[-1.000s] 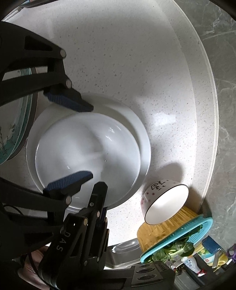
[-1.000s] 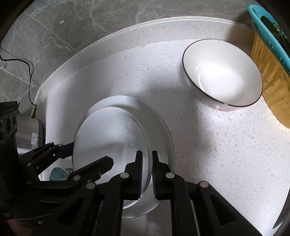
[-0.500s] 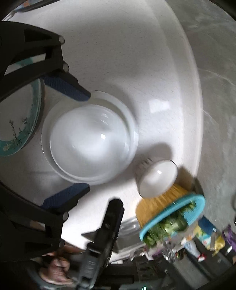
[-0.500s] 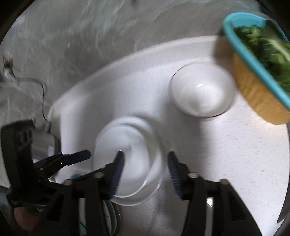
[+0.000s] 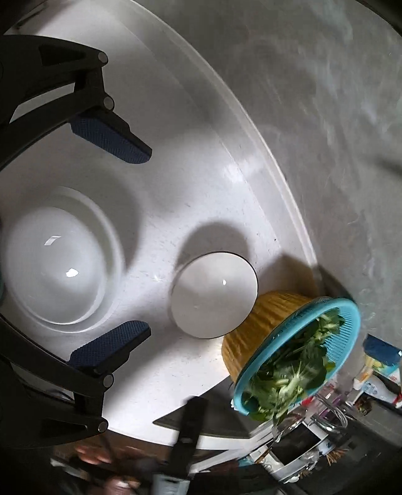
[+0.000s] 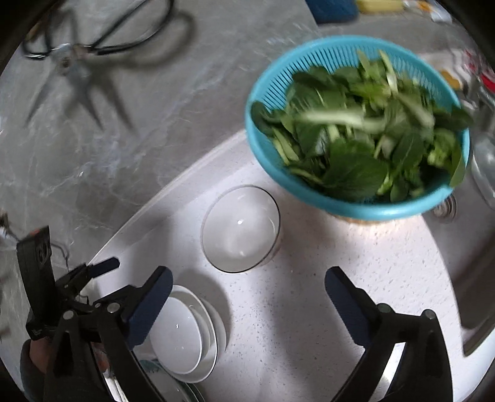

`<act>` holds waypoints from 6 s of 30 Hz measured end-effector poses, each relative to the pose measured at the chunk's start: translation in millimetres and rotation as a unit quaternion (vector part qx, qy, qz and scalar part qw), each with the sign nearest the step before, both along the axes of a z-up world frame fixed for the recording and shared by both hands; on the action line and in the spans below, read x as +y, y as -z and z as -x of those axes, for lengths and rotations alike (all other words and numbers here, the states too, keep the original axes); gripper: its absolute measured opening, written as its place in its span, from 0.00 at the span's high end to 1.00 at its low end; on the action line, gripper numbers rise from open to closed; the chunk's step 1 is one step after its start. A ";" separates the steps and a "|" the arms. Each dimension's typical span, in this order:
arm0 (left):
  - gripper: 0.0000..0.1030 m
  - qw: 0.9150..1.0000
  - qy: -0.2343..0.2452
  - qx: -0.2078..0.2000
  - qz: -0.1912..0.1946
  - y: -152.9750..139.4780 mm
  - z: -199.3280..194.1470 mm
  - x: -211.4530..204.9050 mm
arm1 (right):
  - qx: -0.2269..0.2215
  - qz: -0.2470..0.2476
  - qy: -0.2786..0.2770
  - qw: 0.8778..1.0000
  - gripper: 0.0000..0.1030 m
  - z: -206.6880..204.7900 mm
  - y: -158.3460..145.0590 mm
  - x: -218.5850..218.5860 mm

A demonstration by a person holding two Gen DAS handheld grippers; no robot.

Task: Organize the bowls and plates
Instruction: 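Move both grippers to the rim of the pink-flower bowl, then close the left gripper on the pink-flower bowl rim while the right gripper grips it, then carry the pink-flower bowl with both grippers over the stacked white bowls, then lower the pink-flower bowl into the white bowls with both grippers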

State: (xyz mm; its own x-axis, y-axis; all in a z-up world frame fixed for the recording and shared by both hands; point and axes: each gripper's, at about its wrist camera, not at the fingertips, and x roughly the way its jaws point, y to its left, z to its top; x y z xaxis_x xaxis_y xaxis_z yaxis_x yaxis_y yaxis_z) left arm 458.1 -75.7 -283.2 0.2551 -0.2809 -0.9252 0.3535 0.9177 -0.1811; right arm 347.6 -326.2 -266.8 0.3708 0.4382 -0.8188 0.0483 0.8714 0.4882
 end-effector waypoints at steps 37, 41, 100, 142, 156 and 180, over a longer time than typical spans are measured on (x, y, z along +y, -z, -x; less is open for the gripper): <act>0.73 0.995 0.066 0.078 -0.007 108.9 -111.8 -57.2 | 0.077 -0.038 0.117 0.989 0.50 -53.0 106.2 24.5; 0.84 0.994 0.073 0.077 -0.008 110.3 -107.5 -61.1 | 0.072 -0.036 0.114 0.990 0.75 -52.8 105.4 29.7; 0.91 0.998 -0.021 0.066 -0.013 33.3 103.0 52.2 | 0.038 0.005 -0.093 0.995 0.82 18.3 26.2 155.0; 0.86 0.996 -0.017 0.077 -0.041 57.2 137.6 43.4 | 0.048 0.081 -0.160 0.983 0.82 37.9 38.6 175.8; 0.86 0.995 -0.017 0.088 -0.043 48.1 127.8 54.4 | 0.070 0.064 -0.183 0.979 0.81 29.0 31.7 180.3; 0.67 0.994 -0.024 0.106 -0.017 61.9 131.3 49.3 | 0.084 0.044 -0.181 0.979 0.81 32.7 42.4 171.5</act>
